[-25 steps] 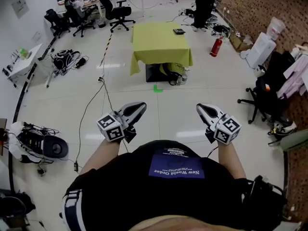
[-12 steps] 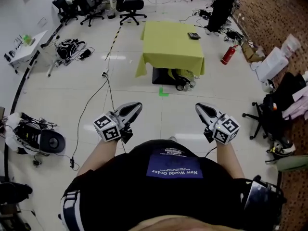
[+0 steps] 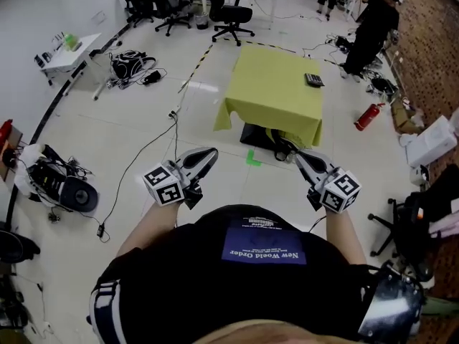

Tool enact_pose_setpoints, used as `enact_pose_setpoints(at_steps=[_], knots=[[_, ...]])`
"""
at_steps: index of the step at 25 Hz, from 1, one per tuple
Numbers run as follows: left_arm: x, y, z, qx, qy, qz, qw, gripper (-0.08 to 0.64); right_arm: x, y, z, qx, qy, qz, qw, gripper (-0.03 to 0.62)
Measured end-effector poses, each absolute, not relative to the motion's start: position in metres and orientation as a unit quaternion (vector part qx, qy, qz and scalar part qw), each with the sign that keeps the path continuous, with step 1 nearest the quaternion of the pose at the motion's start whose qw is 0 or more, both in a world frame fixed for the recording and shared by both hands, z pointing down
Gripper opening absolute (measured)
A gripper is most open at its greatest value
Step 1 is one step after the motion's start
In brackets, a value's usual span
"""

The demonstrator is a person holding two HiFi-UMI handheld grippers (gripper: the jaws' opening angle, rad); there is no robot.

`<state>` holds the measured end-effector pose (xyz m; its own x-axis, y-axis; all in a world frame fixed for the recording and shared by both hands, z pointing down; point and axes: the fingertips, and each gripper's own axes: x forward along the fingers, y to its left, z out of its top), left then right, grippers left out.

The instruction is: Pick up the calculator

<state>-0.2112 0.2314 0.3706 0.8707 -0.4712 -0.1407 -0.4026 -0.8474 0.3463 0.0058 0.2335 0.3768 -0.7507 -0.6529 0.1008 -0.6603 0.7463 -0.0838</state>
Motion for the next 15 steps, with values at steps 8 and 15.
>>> enact_pose_setpoints(at_steps=[8,15], knots=[[-0.168,0.183,0.368,0.954,-0.237,-0.094,0.154,0.006,0.044,0.174,0.384,0.337,-0.939,0.065,0.021,-0.015],[-0.160,0.127,0.387,0.959,-0.206,-0.097,0.168,0.006,0.044,0.129,0.403,0.359,-0.930,0.075,0.027,-0.015]])
